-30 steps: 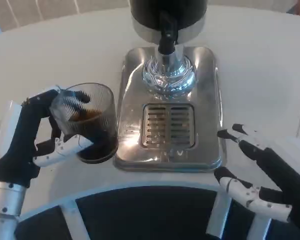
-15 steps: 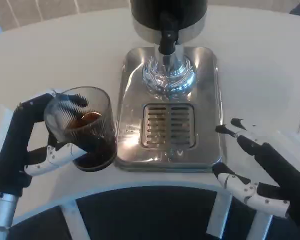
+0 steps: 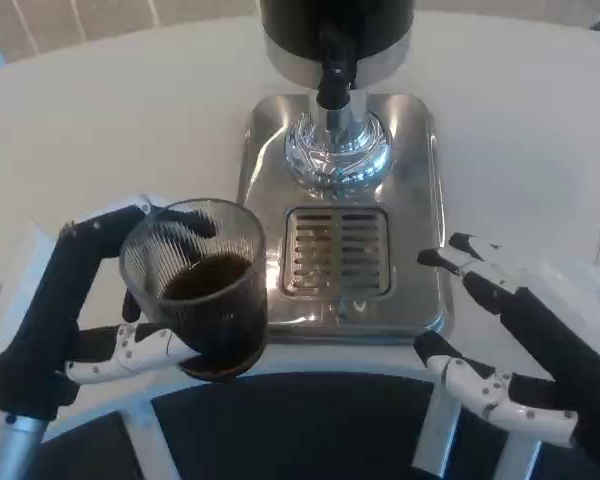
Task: Grasp the cup under the faucet to collect the drink, then remove the cup.
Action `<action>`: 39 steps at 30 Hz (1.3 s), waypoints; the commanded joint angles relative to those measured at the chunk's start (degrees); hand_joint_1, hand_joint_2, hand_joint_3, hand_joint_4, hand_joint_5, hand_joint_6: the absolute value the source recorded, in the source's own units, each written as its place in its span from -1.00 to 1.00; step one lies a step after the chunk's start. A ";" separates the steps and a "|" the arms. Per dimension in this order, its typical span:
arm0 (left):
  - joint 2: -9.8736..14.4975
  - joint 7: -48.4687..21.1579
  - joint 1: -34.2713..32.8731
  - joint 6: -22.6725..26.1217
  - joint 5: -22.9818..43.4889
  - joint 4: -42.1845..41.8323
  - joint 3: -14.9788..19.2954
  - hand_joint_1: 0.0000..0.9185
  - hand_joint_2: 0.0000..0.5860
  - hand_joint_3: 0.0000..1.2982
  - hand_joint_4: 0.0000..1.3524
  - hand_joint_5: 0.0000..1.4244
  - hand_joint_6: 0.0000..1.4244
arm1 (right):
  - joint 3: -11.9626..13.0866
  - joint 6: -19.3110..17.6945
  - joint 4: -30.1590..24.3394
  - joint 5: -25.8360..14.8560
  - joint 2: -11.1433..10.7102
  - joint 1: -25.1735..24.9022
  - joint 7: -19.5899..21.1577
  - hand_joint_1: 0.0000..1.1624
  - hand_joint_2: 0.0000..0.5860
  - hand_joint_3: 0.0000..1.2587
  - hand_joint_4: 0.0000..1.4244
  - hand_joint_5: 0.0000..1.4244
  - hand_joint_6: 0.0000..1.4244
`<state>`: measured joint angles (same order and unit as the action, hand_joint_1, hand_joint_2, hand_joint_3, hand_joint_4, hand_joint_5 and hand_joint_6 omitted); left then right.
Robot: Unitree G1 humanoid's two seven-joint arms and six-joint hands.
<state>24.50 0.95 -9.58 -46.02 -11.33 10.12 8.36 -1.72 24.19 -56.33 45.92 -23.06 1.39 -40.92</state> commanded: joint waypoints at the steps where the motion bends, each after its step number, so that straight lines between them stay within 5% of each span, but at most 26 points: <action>1: -0.11 -0.64 0.86 -3.08 2.19 -2.13 0.49 0.09 -0.68 0.52 0.72 0.80 -0.41 | 1.25 -1.59 -1.83 -1.10 -1.36 1.55 -0.62 -0.60 0.58 -0.83 -1.00 -1.00 -0.93; 7: -0.22 -1.95 2.14 -4.40 2.54 -3.40 0.38 0.09 -0.68 0.52 0.72 0.80 -0.41 | 1.38 -2.83 -2.58 -1.94 -2.65 2.52 -0.66 -0.61 0.59 -0.84 -1.00 -1.00 -0.93; 19: 0.19 -4.68 5.37 -6.70 3.99 -5.37 0.42 0.09 -0.68 0.52 0.72 0.80 -0.40 | -2.42 -7.08 -3.66 2.48 -2.48 4.00 -1.78 -0.62 0.62 -0.93 -1.00 -1.00 -1.00; 27: -0.02 -5.89 6.25 -7.61 4.55 -5.83 0.42 0.09 -0.68 0.52 0.72 0.80 -0.40 | -6.03 -12.58 -3.67 11.23 1.01 3.84 -6.84 -0.62 0.62 -1.00 -1.00 -1.00 -1.00; 39: -0.21 -6.37 6.58 -8.37 4.71 -5.57 0.36 0.09 -0.68 0.52 0.72 0.80 -0.39 | -5.21 -19.44 -3.67 17.97 8.86 4.84 -12.56 -0.62 0.63 -1.00 -1.00 -1.00 -1.00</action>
<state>24.45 -5.55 -2.96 -52.34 -8.84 5.64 8.33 -7.33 6.67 -59.06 63.17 -15.45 5.16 -52.31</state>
